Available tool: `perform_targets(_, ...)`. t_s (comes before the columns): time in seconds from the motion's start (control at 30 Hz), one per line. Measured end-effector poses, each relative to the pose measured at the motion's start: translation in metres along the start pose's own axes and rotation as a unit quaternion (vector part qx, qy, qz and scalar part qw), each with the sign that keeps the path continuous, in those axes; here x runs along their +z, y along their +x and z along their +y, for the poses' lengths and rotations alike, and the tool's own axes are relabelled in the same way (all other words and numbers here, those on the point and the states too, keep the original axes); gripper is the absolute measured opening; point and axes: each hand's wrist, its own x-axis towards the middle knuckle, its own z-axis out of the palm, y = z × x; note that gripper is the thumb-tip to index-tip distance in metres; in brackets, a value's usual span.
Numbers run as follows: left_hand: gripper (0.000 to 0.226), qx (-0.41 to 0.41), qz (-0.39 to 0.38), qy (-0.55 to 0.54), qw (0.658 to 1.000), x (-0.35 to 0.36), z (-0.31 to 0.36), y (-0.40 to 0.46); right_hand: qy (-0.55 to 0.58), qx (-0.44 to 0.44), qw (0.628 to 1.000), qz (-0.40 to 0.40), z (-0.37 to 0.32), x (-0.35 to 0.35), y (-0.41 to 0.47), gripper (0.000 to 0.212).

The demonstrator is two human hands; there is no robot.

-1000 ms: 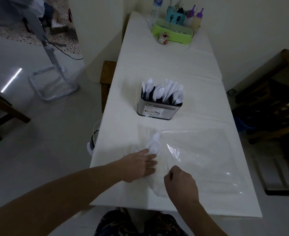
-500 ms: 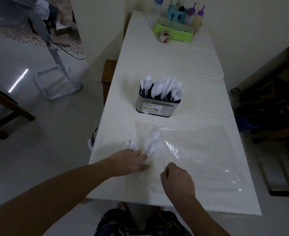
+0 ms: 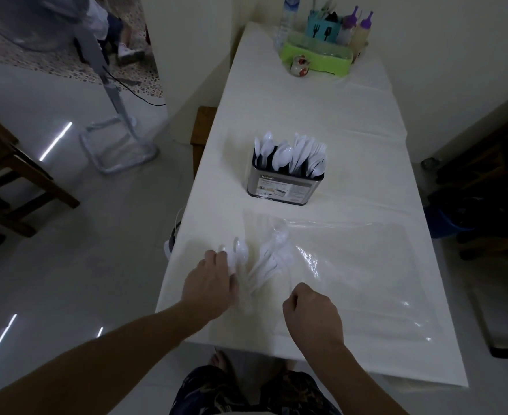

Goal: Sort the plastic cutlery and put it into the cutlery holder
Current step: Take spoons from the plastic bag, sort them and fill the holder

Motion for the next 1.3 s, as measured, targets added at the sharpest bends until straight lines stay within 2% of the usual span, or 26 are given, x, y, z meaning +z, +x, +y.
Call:
perform_targets(0.07,0.075,-0.188,-0.025,-0.068,0.979,0.002,0.023,0.0,0.002,-0.001,1.0,-0.006,0.0,0.001,0.0,0.017)
perform_targets(0.1,0.089,-0.251,-0.054,-0.087,0.962,0.003,0.034,0.003,0.004,-0.003,1.0,-0.007,0.0,0.001,0.0,0.018)
perform_targets(0.17,0.114,-0.297,-0.09,-0.052,0.949,0.005,0.053,0.01,0.004,-0.008,1.0,-0.006,0.0,0.001,0.0,0.018)
perform_targets(0.23,0.12,-0.256,-0.066,0.027,0.964,0.008,0.067,0.014,0.0,-0.013,1.0,0.0,0.0,0.001,-0.001,0.019)
perform_targets(0.33,0.091,-0.132,-0.011,0.062,0.989,0.015,0.077,0.014,-0.007,-0.025,1.0,0.008,0.002,-0.001,-0.001,0.019)
perform_targets(0.43,0.07,-0.062,-0.028,0.052,0.996,0.021,0.082,0.017,-0.01,-0.034,0.999,0.01,0.005,-0.002,-0.001,0.021)
perform_targets(0.73,0.053,-0.054,-0.063,0.104,0.991,0.033,0.084,0.03,-0.015,-0.022,1.0,0.007,0.006,-0.001,0.0,0.02)
perform_targets(0.93,0.02,-0.001,-0.082,0.157,0.984,0.028,0.076,0.029,-0.025,-0.016,1.0,0.011,0.007,0.0,0.002,0.021)
perform_targets(1.1,0.019,0.012,-0.098,0.178,0.979,0.025,0.064,0.029,-0.025,0.001,1.0,0.003,0.005,0.001,0.005,0.021)
perform_targets(1.3,0.017,0.011,-0.085,0.154,0.984,0.022,0.051,0.022,-0.007,0.026,1.0,-0.002,0.003,0.003,0.008,0.02)
